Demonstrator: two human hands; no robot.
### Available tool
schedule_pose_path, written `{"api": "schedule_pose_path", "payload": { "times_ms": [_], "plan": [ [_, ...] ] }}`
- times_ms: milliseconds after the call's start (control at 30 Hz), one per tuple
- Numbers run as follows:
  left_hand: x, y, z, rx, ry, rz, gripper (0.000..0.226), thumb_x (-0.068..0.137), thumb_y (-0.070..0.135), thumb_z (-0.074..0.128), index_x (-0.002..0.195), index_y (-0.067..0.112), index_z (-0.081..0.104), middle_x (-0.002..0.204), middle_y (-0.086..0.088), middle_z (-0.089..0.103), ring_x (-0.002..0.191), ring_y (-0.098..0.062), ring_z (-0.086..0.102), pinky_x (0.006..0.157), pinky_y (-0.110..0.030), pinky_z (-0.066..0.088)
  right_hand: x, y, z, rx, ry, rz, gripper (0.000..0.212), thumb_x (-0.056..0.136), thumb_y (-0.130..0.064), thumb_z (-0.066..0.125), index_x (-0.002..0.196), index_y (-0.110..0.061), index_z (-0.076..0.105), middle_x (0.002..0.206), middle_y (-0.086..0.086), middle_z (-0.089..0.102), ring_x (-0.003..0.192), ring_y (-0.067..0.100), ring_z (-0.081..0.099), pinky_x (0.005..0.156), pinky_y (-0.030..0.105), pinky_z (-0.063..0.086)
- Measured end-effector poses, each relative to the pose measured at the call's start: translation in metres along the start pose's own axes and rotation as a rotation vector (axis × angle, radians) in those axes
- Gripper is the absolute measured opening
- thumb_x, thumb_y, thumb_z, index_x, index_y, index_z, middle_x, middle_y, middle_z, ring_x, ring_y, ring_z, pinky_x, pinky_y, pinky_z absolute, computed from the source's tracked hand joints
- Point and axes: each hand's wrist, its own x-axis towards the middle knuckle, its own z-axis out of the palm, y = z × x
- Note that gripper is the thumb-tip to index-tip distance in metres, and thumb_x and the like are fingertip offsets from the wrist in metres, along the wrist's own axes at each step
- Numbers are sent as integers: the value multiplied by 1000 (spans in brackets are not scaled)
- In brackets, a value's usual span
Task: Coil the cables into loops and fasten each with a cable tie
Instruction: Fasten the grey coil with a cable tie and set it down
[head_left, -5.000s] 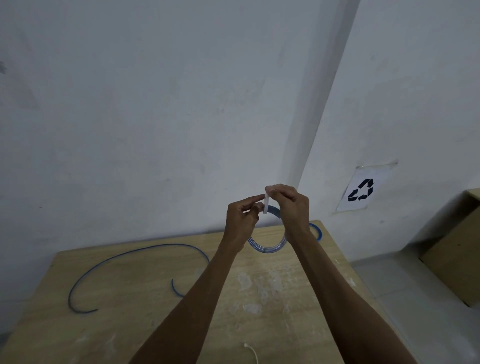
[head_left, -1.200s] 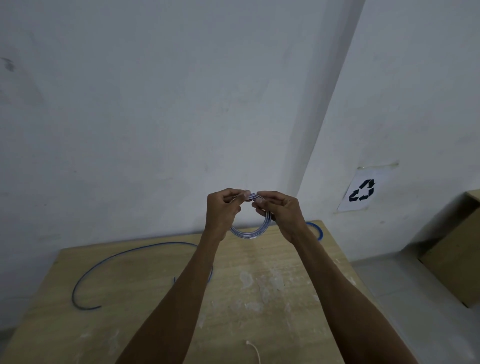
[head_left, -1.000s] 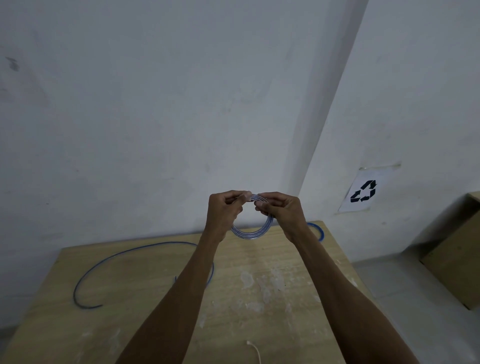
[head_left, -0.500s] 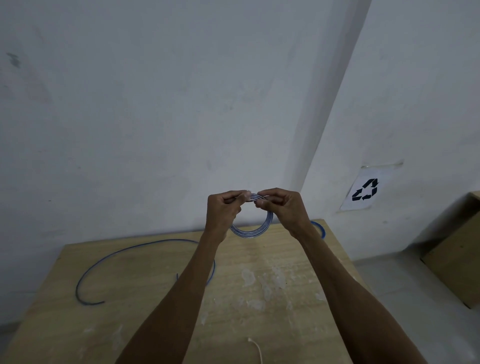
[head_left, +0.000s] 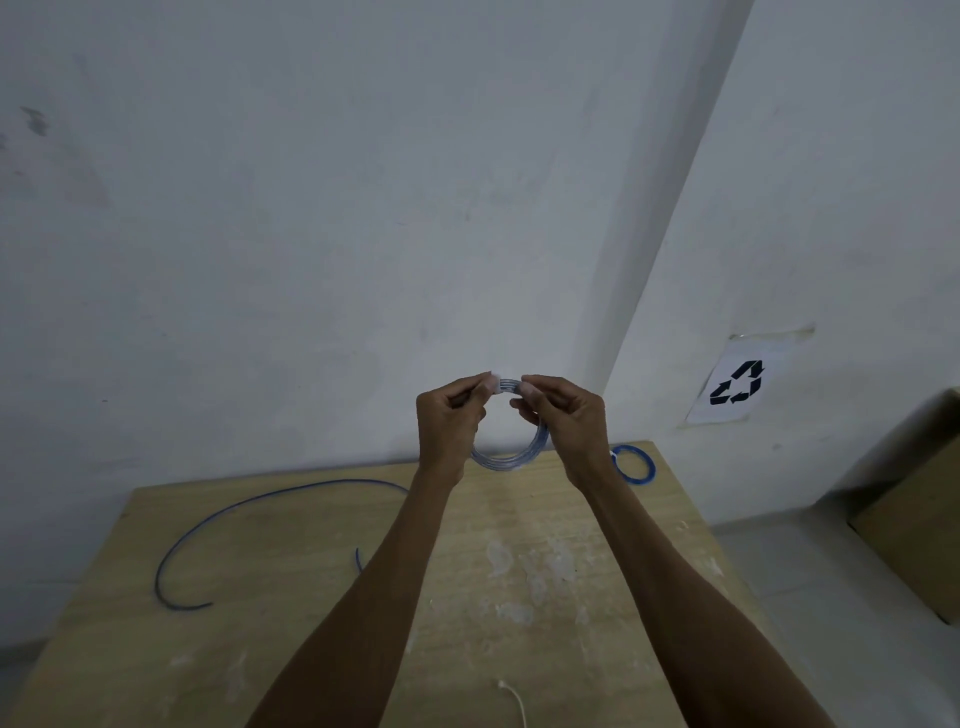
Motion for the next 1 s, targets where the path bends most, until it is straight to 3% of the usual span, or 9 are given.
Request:
{"api": "schedule_pose_path", "payload": {
  "times_ms": [100,267,367,533,667,833,1000],
  "plan": [
    [1,-1,1,-46,21,-20,10,92,17,76,98,12,82,86,-31,71,52,-15,36,47,-22,32,-1,4,2,90,13,12,25,94,2,66,118,9,69,100,22,77,93,35,77,85,32,62],
    [4,-3,-6,-48,-42,-64,16,93,10,74,104,0,79,85,-20,75,51,-14,33,46,-22,29,-1,6,-4,64,-73,26,26,95,3,64,119,10,68,103,24,76,93,35,77,84,30,62],
    [4,-6,-3,-26,4,-38,15,92,11,75,104,3,79,83,-18,75,48,-8,40,48,-19,35,-2,5,-3,30,-64,12,25,97,-2,64,119,6,70,105,21,77,93,35,77,84,32,62],
    [-1,-9,13,-36,52,12,8,94,16,74,100,15,79,74,-3,73,52,-8,46,51,-20,42,-3,13,14,44,146,-85,23,98,-2,63,119,6,70,107,19,76,97,31,76,91,36,60],
    [1,-6,17,-42,14,-16,15,96,21,72,106,14,80,91,-6,79,52,-13,43,51,-22,41,1,15,21,-37,266,-139,20,98,-5,64,115,1,73,101,14,77,85,21,76,82,29,60],
    [5,-6,15,-44,36,-25,14,94,23,74,104,17,81,93,-9,79,61,-12,47,56,-22,44,2,13,16,-23,207,-86,20,99,-8,65,115,-1,74,100,12,77,83,23,75,75,30,60],
    [7,-8,10,-26,45,-1,16,93,19,75,107,11,80,86,-3,78,58,-1,52,57,-16,43,2,9,9,54,119,-29,22,96,-5,67,116,1,73,100,18,77,82,28,75,78,31,61]
  ]
}}
